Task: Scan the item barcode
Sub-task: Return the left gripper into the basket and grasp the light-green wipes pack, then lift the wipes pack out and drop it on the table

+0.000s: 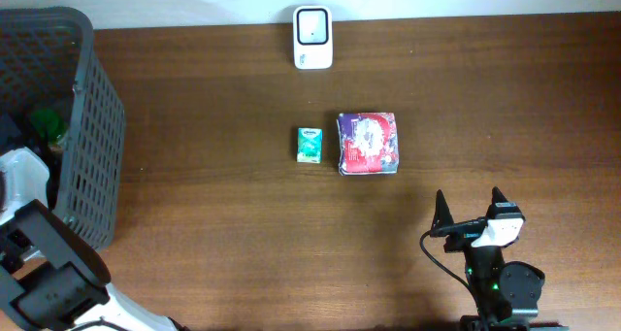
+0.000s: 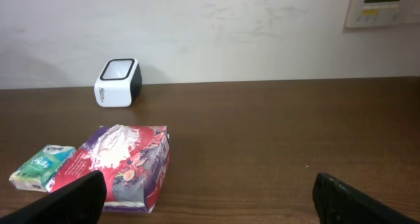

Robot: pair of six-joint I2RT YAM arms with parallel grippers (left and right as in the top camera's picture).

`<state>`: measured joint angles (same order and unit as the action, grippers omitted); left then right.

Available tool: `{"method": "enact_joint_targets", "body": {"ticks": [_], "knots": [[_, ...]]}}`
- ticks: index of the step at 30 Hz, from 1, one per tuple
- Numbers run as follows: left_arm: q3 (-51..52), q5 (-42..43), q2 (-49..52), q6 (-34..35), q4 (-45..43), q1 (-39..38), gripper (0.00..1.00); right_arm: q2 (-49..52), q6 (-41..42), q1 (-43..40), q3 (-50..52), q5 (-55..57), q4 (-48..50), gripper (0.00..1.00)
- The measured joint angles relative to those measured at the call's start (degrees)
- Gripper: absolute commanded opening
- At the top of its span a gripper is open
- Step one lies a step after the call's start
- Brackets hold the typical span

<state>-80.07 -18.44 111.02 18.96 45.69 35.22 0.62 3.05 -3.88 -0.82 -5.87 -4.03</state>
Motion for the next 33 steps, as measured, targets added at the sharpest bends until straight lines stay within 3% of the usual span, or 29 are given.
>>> {"method": "enact_joint_targets", "body": {"ticks": [5, 8, 15, 25, 33], "knots": [[-0.02, -4.85, 0.0, 1.55, 0.63, 0.24, 0.7, 0.0, -0.04, 0.0, 0.0, 0.0, 0.0, 0.99], [0.83, -5.81, 0.0, 6.19, 0.85, 2.36, 0.62, 0.0, 0.0, 0.0, 0.0, 0.0, 0.0, 0.99], [1.88, -5.46, 1.38, 9.6, 0.61, 5.09, 0.0, 0.0, -0.04, 0.0, 0.0, 0.0, 0.0, 0.99], [0.55, -5.64, -0.26, 9.64, 2.95, 3.48, 0.0, 0.0, -0.02, 0.0, 0.0, 0.0, 0.0, 0.99], [-2.86, -6.1, -18.12, 10.47, -0.83, -8.63, 0.0, 0.0, -0.02, 0.0, 0.0, 0.0, 0.0, 0.99]]}}
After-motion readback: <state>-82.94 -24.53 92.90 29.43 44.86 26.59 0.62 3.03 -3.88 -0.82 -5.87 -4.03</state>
